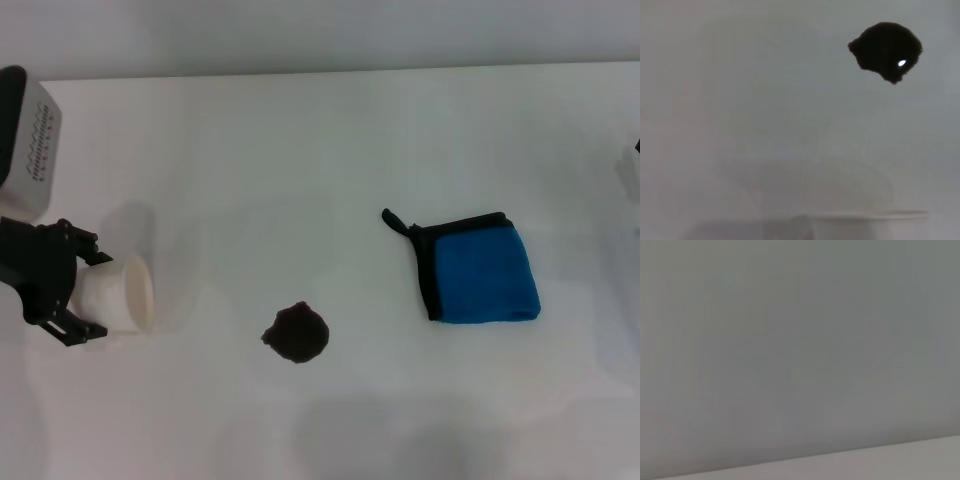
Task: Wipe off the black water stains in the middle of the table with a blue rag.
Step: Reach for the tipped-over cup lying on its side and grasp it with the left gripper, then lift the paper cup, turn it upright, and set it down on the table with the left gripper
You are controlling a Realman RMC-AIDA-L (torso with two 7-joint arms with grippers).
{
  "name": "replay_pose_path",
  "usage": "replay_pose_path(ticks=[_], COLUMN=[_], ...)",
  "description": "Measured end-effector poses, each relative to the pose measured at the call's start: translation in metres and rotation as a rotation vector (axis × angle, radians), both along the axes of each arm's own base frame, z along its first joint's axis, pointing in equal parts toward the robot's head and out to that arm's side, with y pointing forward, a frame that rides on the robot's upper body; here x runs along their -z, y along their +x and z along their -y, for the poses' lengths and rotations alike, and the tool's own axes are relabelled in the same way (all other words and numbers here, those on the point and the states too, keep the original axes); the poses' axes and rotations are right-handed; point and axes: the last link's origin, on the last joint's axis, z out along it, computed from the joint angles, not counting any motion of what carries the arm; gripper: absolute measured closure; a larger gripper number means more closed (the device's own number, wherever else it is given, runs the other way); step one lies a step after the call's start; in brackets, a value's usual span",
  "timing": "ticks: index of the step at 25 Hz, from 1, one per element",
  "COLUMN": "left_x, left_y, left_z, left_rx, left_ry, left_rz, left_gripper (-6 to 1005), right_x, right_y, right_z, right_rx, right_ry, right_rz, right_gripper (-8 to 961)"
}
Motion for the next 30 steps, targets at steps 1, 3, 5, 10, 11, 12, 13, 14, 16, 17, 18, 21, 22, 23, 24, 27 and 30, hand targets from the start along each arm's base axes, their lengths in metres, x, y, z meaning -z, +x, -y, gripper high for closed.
replay_pose_path(ticks=[1,3,5,10,11,12,13,14,16,17,18,21,22,23,24,27,30], left_x=[0.002,0.005,0.007,0.012,0.013,0.013,0.013,0.014,0.015,0.015,0.015,0.015,0.015,0.014,0.013,0.011,0.009], left_y=[-0.001,-0.002,-0.003,-0.002,-0.002,-0.002,-0.002,-0.002,-0.002,-0.002,-0.002,-0.001,0.000,0.001,0.001,0.002,0.003], left_z=[0.000,0.001,0.001,0.003,0.004,0.004,0.004,0.004,0.005,0.005,0.005,0.004,0.004,0.003,0.002,0.002,0.002], left_rx=[-0.001,0.002,0.005,0.004,0.003,0.003,0.002,0.001,-0.002,-0.002,-0.005,-0.013,-0.020,-0.030,-0.037,-0.050,-0.050], left_ry=[0.000,-0.001,0.000,-0.006,-0.006,-0.006,-0.006,-0.006,-0.006,-0.006,-0.005,0.004,0.014,0.028,0.041,0.070,0.100], left_rz=[0.001,0.002,0.003,0.010,0.011,0.011,0.011,0.013,0.017,0.017,0.019,0.030,0.035,0.040,0.043,0.061,0.095], left_gripper=[126,126,126,126,127,127,127,127,127,127,127,127,127,127,127,127,127], right_x=[0.000,0.000,-0.001,-0.003,-0.003,-0.003,-0.003,-0.004,-0.004,-0.004,-0.004,-0.004,-0.004,-0.004,-0.005,-0.005,-0.005], right_y=[0.000,0.000,0.001,0.001,0.001,0.002,0.002,0.002,0.002,0.002,0.002,0.003,0.004,0.004,0.004,0.005,0.006], right_z=[0.000,0.000,0.000,0.000,0.000,0.000,0.000,0.000,0.000,0.000,0.000,0.001,0.002,0.002,0.003,0.003,0.004], right_rx=[0.000,0.001,0.001,0.001,0.002,0.002,0.003,0.003,0.003,0.004,0.004,0.007,0.008,0.010,0.010,0.013,0.014], right_ry=[0.000,0.000,0.001,0.002,0.001,0.001,0.002,0.002,0.002,0.003,0.003,0.004,0.005,0.005,0.005,0.006,0.006], right_rz=[-0.001,0.000,0.000,0.006,0.007,0.007,0.008,0.008,0.009,0.009,0.009,0.009,0.009,0.009,0.010,0.010,0.011], right_gripper=[99,99,99,98,98,98,98,98,98,99,99,99,99,99,99,99,98])
